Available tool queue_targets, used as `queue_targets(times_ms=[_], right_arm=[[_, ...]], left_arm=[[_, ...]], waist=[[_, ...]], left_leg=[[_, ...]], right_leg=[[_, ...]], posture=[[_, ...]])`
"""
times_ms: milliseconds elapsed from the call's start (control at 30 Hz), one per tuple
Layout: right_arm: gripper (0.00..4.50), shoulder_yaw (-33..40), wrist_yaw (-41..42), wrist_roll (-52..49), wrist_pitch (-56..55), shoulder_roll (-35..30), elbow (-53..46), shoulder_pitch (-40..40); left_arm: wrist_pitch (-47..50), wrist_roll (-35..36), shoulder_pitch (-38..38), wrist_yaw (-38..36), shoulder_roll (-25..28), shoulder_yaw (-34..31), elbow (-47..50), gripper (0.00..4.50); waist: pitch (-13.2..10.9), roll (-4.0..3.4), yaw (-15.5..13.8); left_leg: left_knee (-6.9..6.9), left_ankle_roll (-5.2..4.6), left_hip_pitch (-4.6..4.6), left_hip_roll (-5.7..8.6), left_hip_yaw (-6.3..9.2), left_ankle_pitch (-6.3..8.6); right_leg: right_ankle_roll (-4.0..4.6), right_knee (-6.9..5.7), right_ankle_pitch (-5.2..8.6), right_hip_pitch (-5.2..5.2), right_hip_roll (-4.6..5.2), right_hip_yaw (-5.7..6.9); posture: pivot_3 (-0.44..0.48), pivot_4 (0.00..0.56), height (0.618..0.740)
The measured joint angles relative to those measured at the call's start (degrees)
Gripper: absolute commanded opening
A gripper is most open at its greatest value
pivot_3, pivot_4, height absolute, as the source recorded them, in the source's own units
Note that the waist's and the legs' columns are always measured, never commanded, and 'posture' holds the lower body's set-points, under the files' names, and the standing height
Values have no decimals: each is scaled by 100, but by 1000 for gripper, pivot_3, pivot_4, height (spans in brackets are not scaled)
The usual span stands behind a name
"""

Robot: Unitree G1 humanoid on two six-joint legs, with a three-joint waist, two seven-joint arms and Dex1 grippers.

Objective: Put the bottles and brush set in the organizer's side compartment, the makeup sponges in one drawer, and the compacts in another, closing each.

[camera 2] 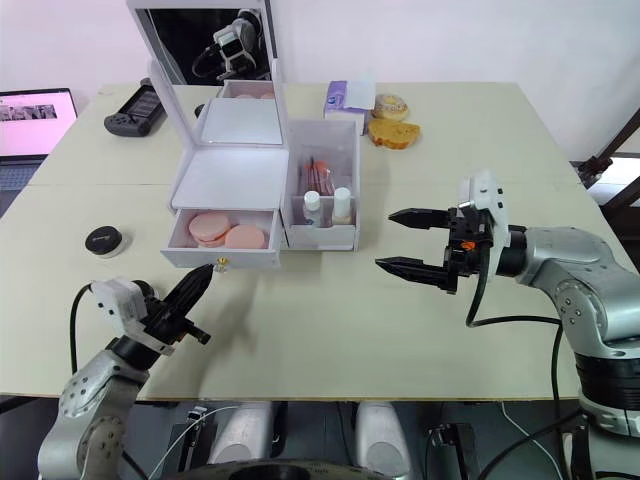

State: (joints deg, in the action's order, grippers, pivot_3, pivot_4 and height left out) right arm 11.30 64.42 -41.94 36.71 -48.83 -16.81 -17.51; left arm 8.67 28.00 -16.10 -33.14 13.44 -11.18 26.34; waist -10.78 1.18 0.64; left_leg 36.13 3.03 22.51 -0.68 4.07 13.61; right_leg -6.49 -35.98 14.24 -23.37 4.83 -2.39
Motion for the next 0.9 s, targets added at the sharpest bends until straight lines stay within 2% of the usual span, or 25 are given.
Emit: queue_targets(times_ms=[200,500,900], right_arm=[[4500,104,-11,1,-11,-21,-69,112],[4500,328,-171,-70,26,-45,-312,404],[4500,494,-327,-189,55,-81,-458,703]], left_arm=[[123,1,464,102,30,127,-397,33],[696,-165,1631,371,256,364,-976,33],[995,-222,2154,658,214,342,-1274,33]], waist=[[0,0,10],[0,0,-1],[0,0,-34]], left_leg=[[-2,-2,-2,-2,3,1],[-1,-2,-1,-2,8,1],[4,-2,-1,-2,11,0]], right_leg=[[0,-2,0,0,-6,-2],[-3,-2,0,3,-10,-2],[-3,-5,-1,6,-10,-2]], posture=[[0,150,740],[0,150,740],[0,150,740]])
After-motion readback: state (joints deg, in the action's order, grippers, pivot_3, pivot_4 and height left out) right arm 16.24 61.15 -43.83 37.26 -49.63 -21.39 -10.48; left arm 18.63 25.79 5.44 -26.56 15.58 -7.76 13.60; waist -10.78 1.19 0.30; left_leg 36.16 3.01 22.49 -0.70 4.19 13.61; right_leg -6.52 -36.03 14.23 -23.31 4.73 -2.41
